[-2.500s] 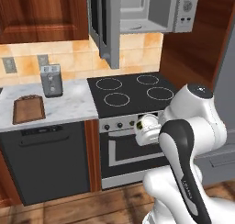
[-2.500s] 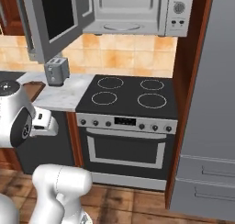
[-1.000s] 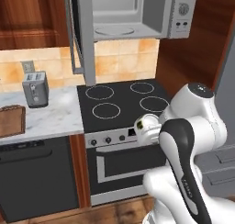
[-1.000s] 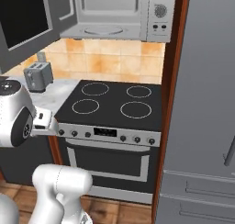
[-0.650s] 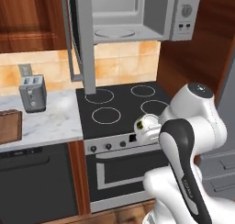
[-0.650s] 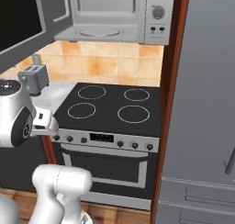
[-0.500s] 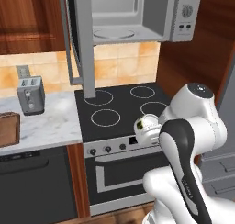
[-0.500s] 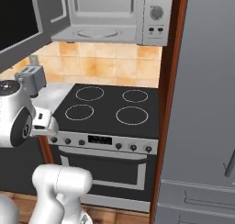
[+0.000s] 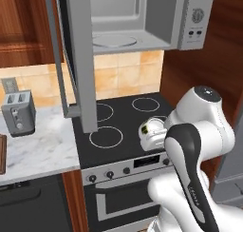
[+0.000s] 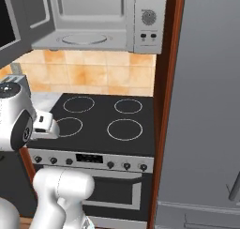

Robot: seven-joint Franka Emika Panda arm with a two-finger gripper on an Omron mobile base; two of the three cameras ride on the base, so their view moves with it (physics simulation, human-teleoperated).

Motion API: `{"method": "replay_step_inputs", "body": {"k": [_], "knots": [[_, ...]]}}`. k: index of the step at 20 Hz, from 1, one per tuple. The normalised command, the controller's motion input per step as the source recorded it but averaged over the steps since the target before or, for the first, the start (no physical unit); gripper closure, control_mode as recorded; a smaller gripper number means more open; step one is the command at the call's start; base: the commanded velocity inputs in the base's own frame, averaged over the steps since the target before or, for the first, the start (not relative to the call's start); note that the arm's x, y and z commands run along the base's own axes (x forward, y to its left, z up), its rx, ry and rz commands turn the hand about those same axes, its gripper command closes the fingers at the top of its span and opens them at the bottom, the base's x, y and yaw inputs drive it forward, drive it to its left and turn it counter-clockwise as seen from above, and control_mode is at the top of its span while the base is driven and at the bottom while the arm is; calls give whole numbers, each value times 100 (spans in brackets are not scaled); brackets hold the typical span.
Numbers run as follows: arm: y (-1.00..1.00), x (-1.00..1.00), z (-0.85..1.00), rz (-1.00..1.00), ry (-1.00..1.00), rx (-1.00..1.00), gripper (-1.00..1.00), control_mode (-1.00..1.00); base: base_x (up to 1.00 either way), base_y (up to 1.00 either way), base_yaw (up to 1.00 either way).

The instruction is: Pick the mug from the counter and place it inside the microwave. Then close the microwave.

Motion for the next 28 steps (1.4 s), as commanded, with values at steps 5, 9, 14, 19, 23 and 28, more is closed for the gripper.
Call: {"method": "replay_step_inputs", "body": {"k": [5, 9, 14, 19, 23, 28], "knots": [[0, 0, 0, 0, 0, 0, 100, 100, 41, -4, -2], [0, 0, 0, 0, 0, 0, 100, 100, 35, 0, 0], [0, 0, 0, 0, 0, 0, 100, 100, 26, -2, 0], [0, 0, 0, 0, 0, 0, 100, 100, 0, 0, 0], [0, 0, 0, 0, 0, 0, 100, 100, 0, 0, 0], [0, 0, 0, 0, 0, 0, 100, 100, 0, 0, 0]]}}
